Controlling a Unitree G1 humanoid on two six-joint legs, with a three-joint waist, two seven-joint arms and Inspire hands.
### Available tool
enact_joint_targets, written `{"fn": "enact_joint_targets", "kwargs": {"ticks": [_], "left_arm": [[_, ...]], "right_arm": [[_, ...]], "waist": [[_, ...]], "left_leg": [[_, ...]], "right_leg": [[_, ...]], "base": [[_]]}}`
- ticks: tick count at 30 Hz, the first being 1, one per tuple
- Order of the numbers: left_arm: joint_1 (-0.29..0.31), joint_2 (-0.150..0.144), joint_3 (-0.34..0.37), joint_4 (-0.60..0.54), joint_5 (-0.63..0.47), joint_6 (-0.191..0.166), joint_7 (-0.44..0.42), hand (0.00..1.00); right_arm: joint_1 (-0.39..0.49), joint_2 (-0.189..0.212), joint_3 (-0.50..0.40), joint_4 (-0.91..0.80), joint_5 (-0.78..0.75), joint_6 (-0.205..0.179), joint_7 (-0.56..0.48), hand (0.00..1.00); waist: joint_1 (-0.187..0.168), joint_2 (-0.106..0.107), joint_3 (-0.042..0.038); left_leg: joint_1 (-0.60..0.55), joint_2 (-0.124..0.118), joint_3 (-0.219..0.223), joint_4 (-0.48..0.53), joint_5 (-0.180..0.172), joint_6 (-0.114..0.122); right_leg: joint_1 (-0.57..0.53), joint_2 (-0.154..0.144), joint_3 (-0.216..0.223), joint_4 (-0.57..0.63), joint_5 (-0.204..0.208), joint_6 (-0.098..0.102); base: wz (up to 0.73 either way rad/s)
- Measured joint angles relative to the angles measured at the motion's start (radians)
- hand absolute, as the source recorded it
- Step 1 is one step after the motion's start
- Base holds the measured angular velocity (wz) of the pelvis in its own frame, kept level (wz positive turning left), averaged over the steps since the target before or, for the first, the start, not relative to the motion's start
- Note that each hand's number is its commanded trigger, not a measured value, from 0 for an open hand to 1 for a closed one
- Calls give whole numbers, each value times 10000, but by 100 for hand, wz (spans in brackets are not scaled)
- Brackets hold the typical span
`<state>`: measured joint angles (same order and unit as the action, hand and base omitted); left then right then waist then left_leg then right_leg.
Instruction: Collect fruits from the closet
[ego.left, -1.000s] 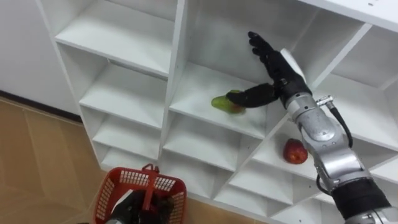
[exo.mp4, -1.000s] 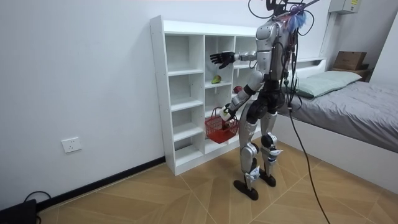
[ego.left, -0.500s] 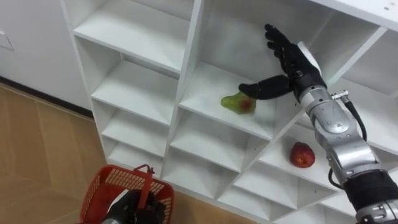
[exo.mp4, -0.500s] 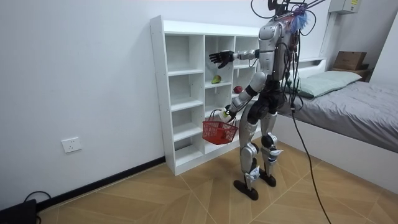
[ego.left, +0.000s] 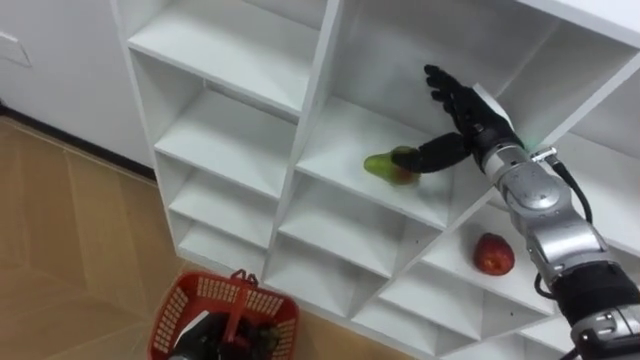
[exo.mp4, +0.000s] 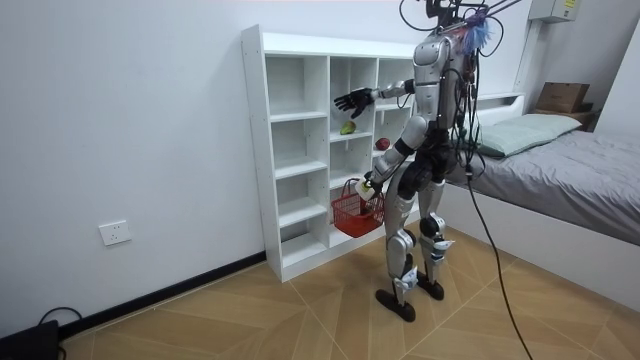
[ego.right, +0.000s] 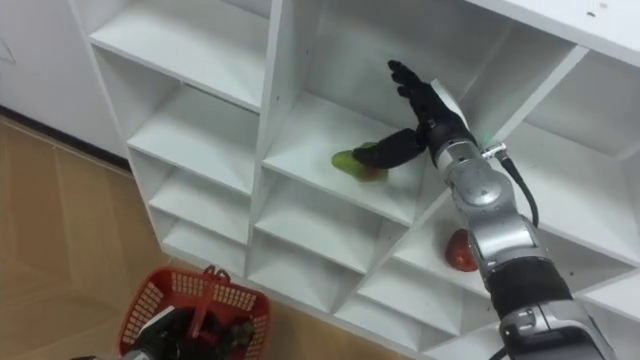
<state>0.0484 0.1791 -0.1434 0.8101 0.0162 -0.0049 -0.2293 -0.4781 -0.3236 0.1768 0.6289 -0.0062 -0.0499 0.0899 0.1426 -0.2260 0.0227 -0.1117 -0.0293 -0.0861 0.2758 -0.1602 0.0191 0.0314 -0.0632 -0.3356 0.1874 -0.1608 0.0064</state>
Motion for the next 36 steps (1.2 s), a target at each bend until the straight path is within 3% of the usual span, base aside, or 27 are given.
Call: {"fn": "enact_joint_targets", "kwargs": {"ticks": [12,28,36], "left_arm": [[-366,-52,-183,113,6,83,-203,100],[-393,-39,-193,244,-26,124,-243,100],[-423,-26,-198,230,-33,127,-238,100]], "right_arm": [[-147,3,343,1175,-172,84,159,0],[-222,0,394,1455,-421,86,470,0],[-352,-10,404,1595,-504,207,635,0]], "waist": [[278,237,159],[301,500,133],[315,559,61]], "left_leg": [[-292,0,-91,175,-3,9],[-556,2,-148,254,25,33],[-710,-8,-149,318,69,51]], "right_leg": [[-268,-29,-97,179,3,-5],[-507,-63,-141,198,4,-6],[-735,-103,-123,370,3,-5]], "base": [[2],[0],[0]]}}
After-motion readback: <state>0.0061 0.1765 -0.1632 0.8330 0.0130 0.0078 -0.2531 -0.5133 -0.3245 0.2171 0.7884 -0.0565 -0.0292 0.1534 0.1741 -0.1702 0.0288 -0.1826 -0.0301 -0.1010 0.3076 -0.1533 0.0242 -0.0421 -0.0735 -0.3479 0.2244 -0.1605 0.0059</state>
